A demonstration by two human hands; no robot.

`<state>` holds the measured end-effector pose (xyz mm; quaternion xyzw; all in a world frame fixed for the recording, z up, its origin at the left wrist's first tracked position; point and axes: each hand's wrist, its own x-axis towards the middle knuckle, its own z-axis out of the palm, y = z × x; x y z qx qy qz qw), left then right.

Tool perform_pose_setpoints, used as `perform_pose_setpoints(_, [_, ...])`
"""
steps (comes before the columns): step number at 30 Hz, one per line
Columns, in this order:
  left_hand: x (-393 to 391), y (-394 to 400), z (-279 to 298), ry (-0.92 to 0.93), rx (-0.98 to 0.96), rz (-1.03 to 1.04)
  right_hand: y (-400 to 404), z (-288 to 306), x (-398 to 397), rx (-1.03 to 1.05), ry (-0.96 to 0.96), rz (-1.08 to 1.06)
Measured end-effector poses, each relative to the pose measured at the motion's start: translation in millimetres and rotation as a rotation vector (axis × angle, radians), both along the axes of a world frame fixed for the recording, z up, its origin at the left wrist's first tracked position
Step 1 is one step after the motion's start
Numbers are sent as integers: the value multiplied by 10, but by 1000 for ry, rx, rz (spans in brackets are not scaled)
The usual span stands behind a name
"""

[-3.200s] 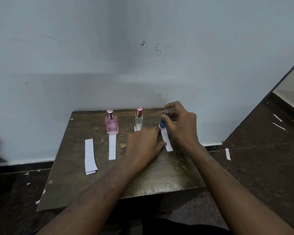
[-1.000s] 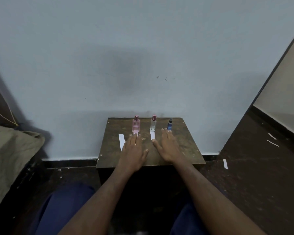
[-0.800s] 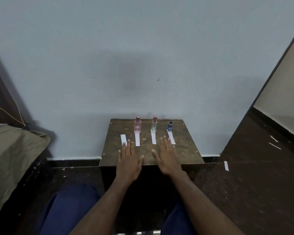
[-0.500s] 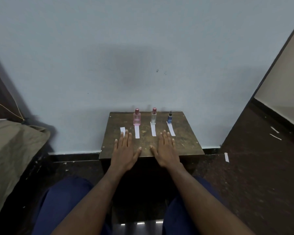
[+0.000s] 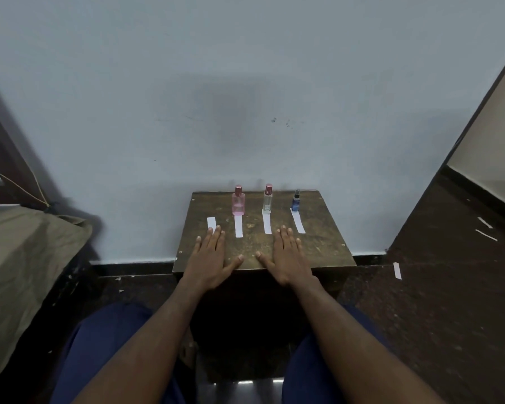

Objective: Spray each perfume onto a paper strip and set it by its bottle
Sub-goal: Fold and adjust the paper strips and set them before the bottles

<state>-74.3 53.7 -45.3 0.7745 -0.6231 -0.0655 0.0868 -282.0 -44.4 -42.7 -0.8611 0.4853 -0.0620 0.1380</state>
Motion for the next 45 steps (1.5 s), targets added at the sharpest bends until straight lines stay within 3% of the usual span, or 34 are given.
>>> perform_pose_setpoints(12, [353,-158,33,-26,110,-81,-65,56,-16,22,46,28])
perform_pose_setpoints(20, [3,-241,2,24,-139,36,-126,23,35,-56,6,2])
perform_pose_setpoints(34, [-107,-287,-86,-47,-118,68,-125,-28,70,-145,22,-43])
perform_pose_setpoints(45, [-99,-328,13,47,-59,58,-162,33,110,-107,92,-45])
